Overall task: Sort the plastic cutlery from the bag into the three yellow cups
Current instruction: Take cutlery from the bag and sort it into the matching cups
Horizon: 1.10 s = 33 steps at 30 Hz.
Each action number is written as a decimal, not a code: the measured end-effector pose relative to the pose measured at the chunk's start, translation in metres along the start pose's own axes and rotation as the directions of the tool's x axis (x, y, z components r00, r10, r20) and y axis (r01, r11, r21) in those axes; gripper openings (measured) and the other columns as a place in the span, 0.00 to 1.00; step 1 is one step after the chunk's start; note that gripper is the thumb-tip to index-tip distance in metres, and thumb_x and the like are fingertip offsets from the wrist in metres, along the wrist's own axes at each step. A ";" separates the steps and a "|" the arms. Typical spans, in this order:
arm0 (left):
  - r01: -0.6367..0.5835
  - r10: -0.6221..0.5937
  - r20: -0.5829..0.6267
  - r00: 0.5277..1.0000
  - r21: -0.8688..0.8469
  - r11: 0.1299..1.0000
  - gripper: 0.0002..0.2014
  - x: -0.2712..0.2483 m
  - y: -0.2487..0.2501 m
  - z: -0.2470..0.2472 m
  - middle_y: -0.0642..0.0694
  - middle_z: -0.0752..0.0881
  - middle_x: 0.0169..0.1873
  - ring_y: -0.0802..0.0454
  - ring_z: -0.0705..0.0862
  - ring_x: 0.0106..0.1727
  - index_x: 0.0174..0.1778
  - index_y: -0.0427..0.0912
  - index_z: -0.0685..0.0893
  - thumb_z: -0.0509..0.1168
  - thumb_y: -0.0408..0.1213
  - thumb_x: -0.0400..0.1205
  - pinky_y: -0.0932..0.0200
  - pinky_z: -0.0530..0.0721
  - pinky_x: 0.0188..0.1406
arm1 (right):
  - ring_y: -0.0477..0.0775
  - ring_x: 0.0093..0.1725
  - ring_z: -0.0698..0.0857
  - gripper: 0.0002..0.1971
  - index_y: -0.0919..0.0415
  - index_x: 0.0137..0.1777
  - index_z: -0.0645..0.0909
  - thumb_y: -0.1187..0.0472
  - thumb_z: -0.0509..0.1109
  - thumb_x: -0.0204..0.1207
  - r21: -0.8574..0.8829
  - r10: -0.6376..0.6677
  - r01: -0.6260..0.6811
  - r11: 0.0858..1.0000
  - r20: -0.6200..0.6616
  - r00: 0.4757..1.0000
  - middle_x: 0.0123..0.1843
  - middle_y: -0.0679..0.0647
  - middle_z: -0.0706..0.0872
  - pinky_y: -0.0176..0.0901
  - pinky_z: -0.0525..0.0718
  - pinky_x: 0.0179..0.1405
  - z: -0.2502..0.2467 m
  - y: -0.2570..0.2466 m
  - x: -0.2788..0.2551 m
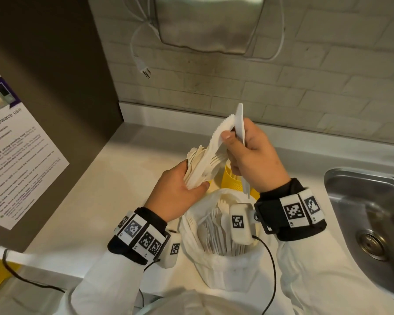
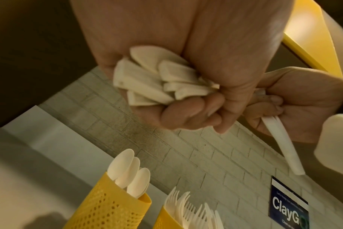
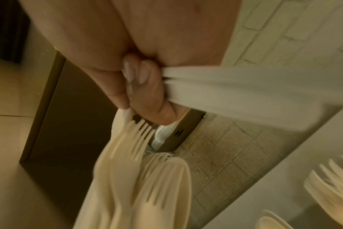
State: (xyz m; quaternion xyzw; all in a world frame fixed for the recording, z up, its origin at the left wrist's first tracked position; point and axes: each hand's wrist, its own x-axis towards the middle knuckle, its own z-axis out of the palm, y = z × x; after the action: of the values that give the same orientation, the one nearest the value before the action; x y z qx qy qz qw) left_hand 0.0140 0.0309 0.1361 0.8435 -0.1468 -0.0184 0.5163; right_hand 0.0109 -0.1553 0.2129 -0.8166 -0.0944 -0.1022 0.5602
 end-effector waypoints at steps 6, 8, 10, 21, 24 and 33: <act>-0.007 0.007 0.002 1.000 0.021 1.000 0.19 0.000 0.001 0.003 0.64 0.88 0.49 0.72 0.85 0.50 0.64 0.64 0.79 0.75 0.43 0.80 0.79 0.79 0.43 | 0.40 0.24 0.76 0.12 0.55 0.44 0.80 0.55 0.65 0.89 -0.004 0.012 -0.012 1.000 0.049 0.999 0.24 0.37 0.78 0.35 0.72 0.29 0.005 0.002 -0.003; -0.014 0.014 -0.002 1.000 0.022 1.000 0.17 -0.001 0.001 0.002 0.64 0.89 0.47 0.72 0.86 0.48 0.62 0.62 0.81 0.75 0.42 0.80 0.79 0.78 0.42 | 0.43 0.25 0.72 0.16 0.67 0.51 0.78 0.52 0.61 0.88 0.125 0.077 -0.072 0.990 -0.037 0.996 0.26 0.41 0.75 0.41 0.70 0.28 0.006 0.007 -0.001; -0.022 0.022 0.001 1.000 0.024 0.999 0.16 -0.002 0.002 0.001 0.63 0.89 0.45 0.70 0.86 0.47 0.57 0.64 0.81 0.75 0.40 0.80 0.79 0.79 0.42 | 0.49 0.28 0.72 0.17 0.72 0.55 0.76 0.56 0.59 0.91 0.332 0.180 -0.130 0.934 -0.125 0.976 0.31 0.51 0.75 0.44 0.71 0.27 0.004 0.007 0.001; 0.012 -0.005 -0.050 0.999 0.147 0.989 0.17 0.001 -0.001 0.001 0.59 0.90 0.48 0.63 0.87 0.48 0.65 0.54 0.82 0.74 0.45 0.81 0.66 0.84 0.48 | 0.47 0.20 0.64 0.16 0.54 0.46 0.73 0.50 0.53 0.93 0.904 0.374 0.037 0.427 -0.213 0.903 0.26 0.49 0.66 0.36 0.70 0.18 -0.019 0.004 0.008; 0.030 0.002 -0.107 0.994 0.298 0.954 0.15 0.003 -0.001 0.002 0.54 0.90 0.44 0.49 0.89 0.45 0.62 0.53 0.79 0.71 0.51 0.82 0.50 0.88 0.47 | 0.47 0.20 0.63 0.16 0.52 0.41 0.76 0.44 0.65 0.87 0.544 0.227 0.006 0.839 -0.361 0.904 0.24 0.47 0.66 0.36 0.64 0.18 -0.023 0.004 0.004; 0.032 0.097 -0.211 0.973 0.533 0.845 0.19 0.002 0.008 0.002 0.47 0.88 0.44 0.39 0.88 0.42 0.61 0.46 0.76 0.74 0.48 0.81 0.49 0.84 0.41 | 0.43 0.21 0.70 0.15 0.57 0.34 0.86 0.48 0.82 0.75 -0.225 -0.089 0.076 0.971 -0.051 0.995 0.20 0.42 0.74 0.29 0.66 0.22 0.000 -0.006 -0.011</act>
State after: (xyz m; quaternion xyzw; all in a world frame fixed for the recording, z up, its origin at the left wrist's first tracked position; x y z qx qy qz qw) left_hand 0.0141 0.0252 0.1424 0.9473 -0.0998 0.1295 0.2754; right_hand -0.0012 -0.1534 0.2154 -0.8660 -0.0990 -0.1603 0.4631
